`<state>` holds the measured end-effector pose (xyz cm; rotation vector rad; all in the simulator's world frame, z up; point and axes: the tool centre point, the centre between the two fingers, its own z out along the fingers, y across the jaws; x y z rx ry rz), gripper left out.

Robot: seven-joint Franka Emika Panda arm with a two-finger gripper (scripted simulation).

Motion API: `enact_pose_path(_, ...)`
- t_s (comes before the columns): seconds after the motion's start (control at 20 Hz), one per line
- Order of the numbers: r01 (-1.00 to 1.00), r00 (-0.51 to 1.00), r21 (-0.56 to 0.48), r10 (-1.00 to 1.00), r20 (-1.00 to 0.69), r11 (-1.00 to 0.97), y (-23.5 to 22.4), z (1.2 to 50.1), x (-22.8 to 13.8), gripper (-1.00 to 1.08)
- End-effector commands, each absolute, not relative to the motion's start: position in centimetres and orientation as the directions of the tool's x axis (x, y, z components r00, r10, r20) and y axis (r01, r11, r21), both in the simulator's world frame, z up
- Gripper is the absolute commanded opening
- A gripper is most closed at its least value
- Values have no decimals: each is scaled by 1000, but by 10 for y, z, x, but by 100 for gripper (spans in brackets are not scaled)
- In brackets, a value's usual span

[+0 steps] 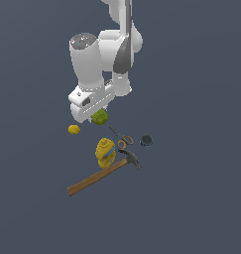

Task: Pick up a designated object from a clutter of objects.

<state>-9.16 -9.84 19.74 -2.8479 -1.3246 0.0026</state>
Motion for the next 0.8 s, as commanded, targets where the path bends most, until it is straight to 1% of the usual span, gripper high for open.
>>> enact_pose_path(0.0,764,645,0,764,-1,-645,-88,220,-81,-100)
enact_pose_path(0.75,764,645,0,764,0,-645,-27,344,-13,-100)
